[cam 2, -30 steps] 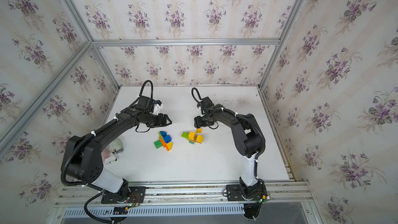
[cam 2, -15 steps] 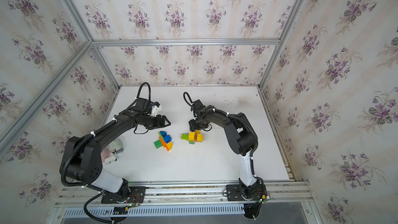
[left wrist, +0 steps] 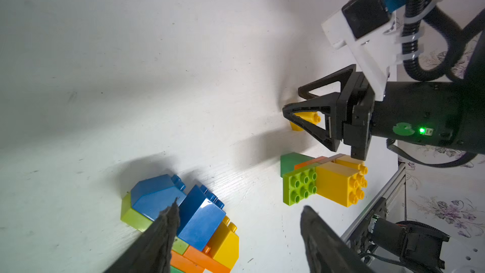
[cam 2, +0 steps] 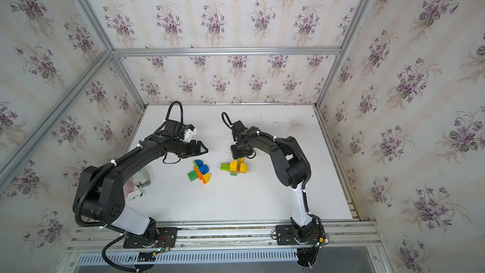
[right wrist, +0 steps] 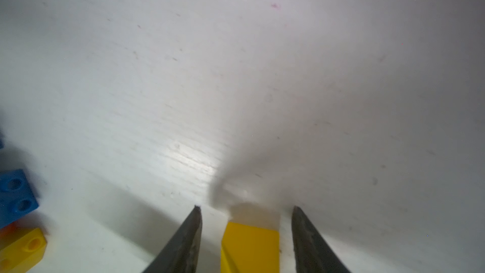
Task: Assemble a fork with lego
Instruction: Pick up the lego brick from the center of the board.
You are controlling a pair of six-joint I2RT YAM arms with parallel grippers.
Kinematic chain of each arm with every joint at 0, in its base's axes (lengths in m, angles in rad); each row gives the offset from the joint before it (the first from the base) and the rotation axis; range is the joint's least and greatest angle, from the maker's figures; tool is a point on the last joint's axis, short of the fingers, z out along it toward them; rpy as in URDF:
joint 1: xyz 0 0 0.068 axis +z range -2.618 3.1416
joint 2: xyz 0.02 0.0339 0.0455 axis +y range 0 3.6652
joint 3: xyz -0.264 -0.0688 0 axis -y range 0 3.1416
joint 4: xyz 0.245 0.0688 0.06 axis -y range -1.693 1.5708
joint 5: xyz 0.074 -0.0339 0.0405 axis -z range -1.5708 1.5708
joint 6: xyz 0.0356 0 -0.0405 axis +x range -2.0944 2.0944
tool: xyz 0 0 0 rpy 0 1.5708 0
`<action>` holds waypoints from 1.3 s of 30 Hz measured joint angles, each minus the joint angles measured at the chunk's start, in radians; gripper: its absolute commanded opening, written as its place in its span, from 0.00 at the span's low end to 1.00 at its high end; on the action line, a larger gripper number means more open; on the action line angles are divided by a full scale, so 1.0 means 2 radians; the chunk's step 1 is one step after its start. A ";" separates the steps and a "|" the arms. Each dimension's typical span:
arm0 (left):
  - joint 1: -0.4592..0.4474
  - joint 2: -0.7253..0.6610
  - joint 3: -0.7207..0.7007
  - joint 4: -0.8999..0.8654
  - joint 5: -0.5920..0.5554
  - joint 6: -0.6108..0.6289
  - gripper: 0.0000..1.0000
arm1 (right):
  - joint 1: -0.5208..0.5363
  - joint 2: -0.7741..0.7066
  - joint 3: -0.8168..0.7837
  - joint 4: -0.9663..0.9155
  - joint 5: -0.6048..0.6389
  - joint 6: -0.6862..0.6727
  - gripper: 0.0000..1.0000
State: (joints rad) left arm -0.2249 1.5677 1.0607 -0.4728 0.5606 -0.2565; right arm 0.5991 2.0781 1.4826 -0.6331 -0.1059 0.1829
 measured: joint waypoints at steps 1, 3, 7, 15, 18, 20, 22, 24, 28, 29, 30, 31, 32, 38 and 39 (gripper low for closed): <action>0.000 0.000 -0.001 0.002 0.000 0.000 0.75 | 0.000 -0.001 0.001 -0.004 0.005 0.000 0.60; 0.000 0.000 -0.005 0.005 0.002 -0.001 0.75 | -0.001 -0.001 0.002 -0.019 0.012 -0.001 0.61; 0.000 0.001 -0.009 0.010 0.004 -0.003 0.75 | -0.002 -0.003 0.005 -0.038 0.017 -0.004 0.59; 0.002 0.007 -0.009 0.018 0.008 -0.004 0.75 | -0.002 -0.004 -0.002 -0.043 0.025 -0.005 0.53; 0.002 0.007 -0.009 0.018 0.009 -0.004 0.75 | -0.005 -0.004 -0.004 -0.041 0.032 0.001 0.50; 0.002 0.007 -0.009 0.019 0.010 -0.004 0.75 | -0.012 -0.008 -0.010 -0.039 0.037 0.007 0.49; 0.002 0.008 -0.009 0.020 0.011 -0.004 0.75 | -0.019 -0.014 -0.018 -0.039 0.047 0.014 0.48; 0.002 0.009 -0.009 0.024 0.011 -0.004 0.75 | -0.035 -0.021 -0.029 -0.039 0.051 0.023 0.48; 0.002 0.011 -0.009 0.026 0.014 -0.005 0.75 | -0.067 -0.035 -0.050 -0.037 0.064 0.044 0.51; 0.002 0.011 -0.009 0.027 0.015 -0.006 0.75 | -0.071 -0.040 -0.055 -0.036 0.069 0.048 0.53; 0.002 0.011 -0.009 0.027 0.015 -0.006 0.75 | -0.072 -0.044 -0.058 -0.036 0.066 0.049 0.55; 0.002 0.012 -0.009 0.027 0.016 -0.006 0.75 | -0.072 -0.048 -0.060 -0.036 0.064 0.049 0.57; 0.002 0.012 -0.009 0.027 0.016 -0.006 0.75 | -0.072 -0.053 -0.061 -0.035 0.056 0.049 0.58; 0.002 0.010 -0.012 0.029 0.019 -0.008 0.75 | -0.073 -0.059 -0.041 -0.026 0.037 0.011 0.63; 0.002 0.009 -0.013 0.029 0.019 -0.009 0.75 | -0.074 -0.056 -0.035 -0.026 0.034 0.002 0.64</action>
State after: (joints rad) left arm -0.2207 1.5852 1.0344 -0.4152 0.5983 -0.2737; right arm 0.4511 1.9663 1.4120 -0.6842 -0.0383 0.1879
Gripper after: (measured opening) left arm 0.751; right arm 0.633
